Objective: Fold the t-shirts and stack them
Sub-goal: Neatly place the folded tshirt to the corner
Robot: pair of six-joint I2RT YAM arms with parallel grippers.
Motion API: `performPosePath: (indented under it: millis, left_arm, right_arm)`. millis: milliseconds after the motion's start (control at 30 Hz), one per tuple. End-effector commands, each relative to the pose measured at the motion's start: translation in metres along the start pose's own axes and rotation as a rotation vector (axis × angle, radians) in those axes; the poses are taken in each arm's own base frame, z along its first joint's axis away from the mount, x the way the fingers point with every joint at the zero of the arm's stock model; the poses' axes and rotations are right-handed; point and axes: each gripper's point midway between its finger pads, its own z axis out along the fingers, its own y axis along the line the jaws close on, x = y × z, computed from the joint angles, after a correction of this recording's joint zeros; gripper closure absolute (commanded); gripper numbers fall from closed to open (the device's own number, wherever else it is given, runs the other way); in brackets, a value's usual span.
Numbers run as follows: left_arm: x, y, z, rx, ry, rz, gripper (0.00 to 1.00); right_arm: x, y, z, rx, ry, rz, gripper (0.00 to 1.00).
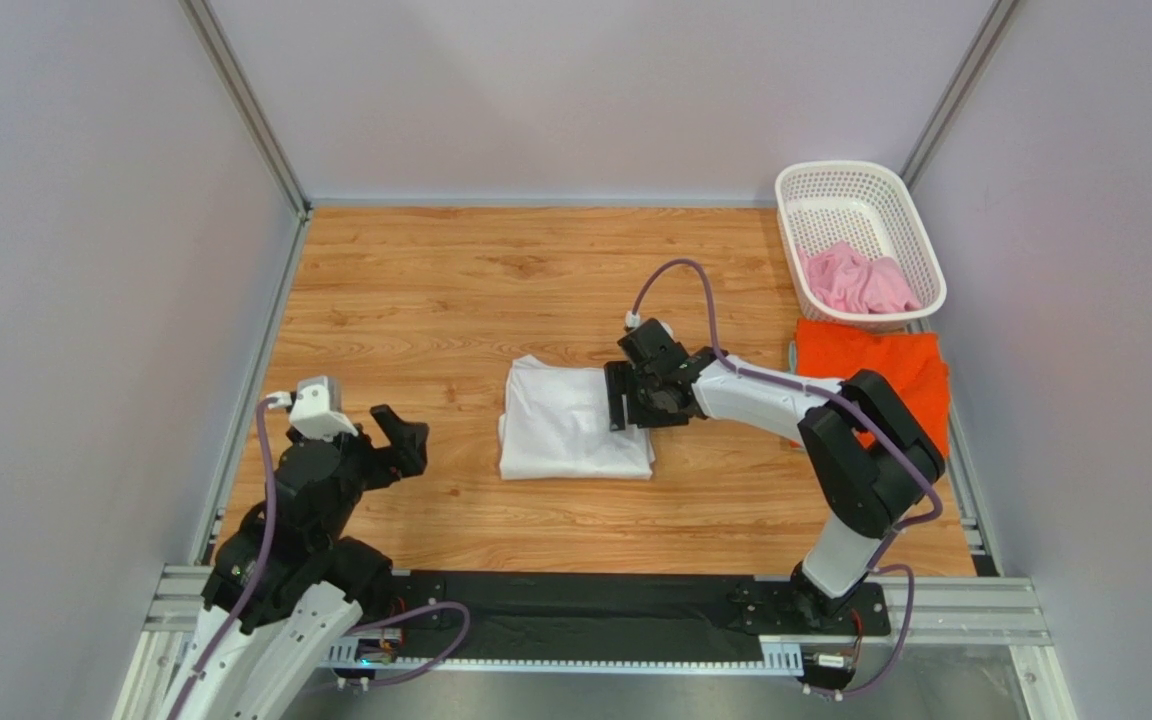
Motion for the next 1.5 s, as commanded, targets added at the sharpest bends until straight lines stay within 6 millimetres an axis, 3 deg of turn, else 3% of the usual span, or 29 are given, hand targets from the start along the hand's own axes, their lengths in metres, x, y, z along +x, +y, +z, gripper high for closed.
performPosePath:
  millis: [0, 167, 500, 567, 733, 933, 1267, 1467]
  left_arm:
    - [-0.025, -0.025, 0.003, 0.135, -0.129, 0.033, 0.00]
    - [-0.043, -0.033, 0.008, 0.175, -0.217, 0.150, 0.00]
    - [-0.042, -0.041, 0.010, 0.211, -0.195, 0.237, 0.00]
    - [-0.043, -0.039, 0.009, 0.208, -0.206, 0.244, 0.00]
    - [-0.039, -0.031, 0.008, 0.181, -0.207, 0.262, 0.00]
    - [-0.036, -0.030, 0.009, 0.176, -0.191, 0.256, 0.00]
    - [-0.031, -0.027, 0.009, 0.171, -0.177, 0.259, 0.00]
    - [-0.029, -0.025, 0.007, 0.173, -0.182, 0.257, 0.00]
  right_arm:
    - [0.000, -0.005, 0.012, 0.046, -0.007, 0.003, 0.29]
    - [0.003, -0.008, 0.019, 0.054, -0.003, -0.012, 0.36]
    - [-0.008, -0.008, 0.020, 0.051, -0.045, -0.068, 0.93]
    - [-0.011, -0.009, 0.016, 0.057, -0.058, -0.093, 1.00]
    - [-0.018, -0.027, -0.005, 0.131, -0.111, -0.155, 1.00]
    - [-0.016, -0.072, -0.036, 0.340, -0.128, -0.234, 1.00]
    - [-0.031, -0.138, -0.111, 0.638, -0.221, -0.327, 1.00]
    - [-0.046, -0.165, -0.148, 0.673, -0.293, -0.249, 1.00]
